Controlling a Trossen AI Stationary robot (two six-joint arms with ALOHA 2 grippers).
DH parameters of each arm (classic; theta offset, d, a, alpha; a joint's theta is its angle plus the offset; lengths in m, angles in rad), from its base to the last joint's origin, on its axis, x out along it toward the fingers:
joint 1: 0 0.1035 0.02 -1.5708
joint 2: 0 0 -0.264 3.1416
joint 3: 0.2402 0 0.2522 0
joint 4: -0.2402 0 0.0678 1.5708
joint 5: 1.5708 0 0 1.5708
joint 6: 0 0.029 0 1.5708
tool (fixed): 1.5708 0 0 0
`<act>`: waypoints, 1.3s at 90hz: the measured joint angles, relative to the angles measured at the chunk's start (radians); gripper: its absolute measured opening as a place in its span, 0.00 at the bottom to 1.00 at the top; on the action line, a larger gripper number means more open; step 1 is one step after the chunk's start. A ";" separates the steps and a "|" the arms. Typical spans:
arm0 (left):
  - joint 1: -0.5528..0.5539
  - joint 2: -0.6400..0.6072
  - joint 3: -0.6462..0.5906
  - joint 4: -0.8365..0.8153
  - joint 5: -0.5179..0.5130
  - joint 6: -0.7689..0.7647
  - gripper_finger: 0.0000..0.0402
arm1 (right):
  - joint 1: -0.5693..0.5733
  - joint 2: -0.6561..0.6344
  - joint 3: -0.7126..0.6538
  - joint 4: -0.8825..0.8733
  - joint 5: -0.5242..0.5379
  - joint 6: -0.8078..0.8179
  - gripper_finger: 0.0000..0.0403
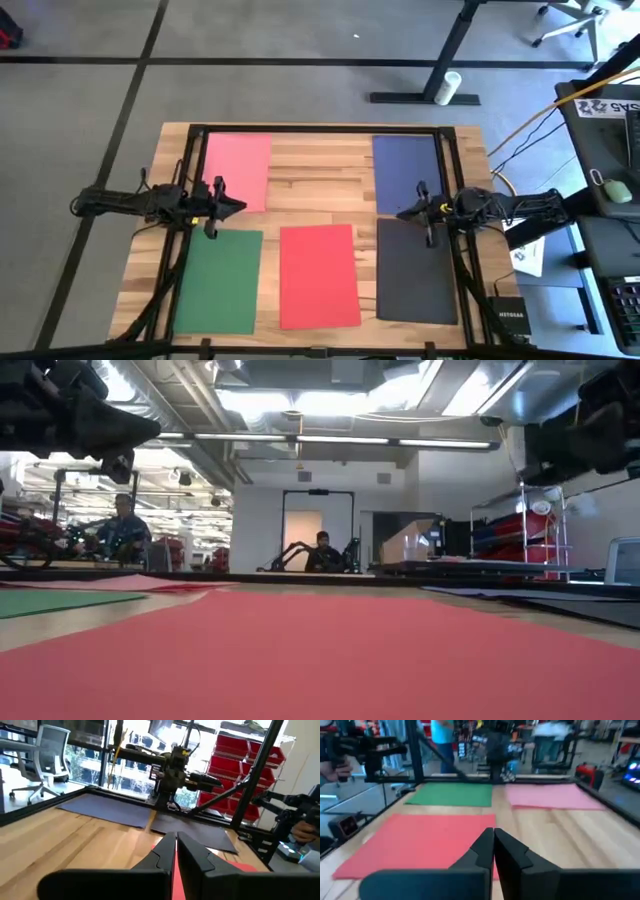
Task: Organize paper
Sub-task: Return to Home Position
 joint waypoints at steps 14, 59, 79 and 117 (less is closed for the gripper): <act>0.015 0.000 0.000 0.005 -0.001 -0.001 0.00 | 0.000 0.011 0.000 0.009 0.087 0.019 0.00; 0.016 0.002 0.000 -0.018 0.000 -0.009 0.00 | 0.000 0.038 0.000 0.013 0.131 -0.005 0.00; 0.016 0.003 0.000 -0.019 0.000 -0.009 0.00 | 0.000 0.038 0.000 0.013 0.133 -0.005 0.00; 0.016 0.003 0.000 -0.020 0.000 -0.009 0.00 | 0.000 0.038 0.000 0.013 0.133 -0.005 0.00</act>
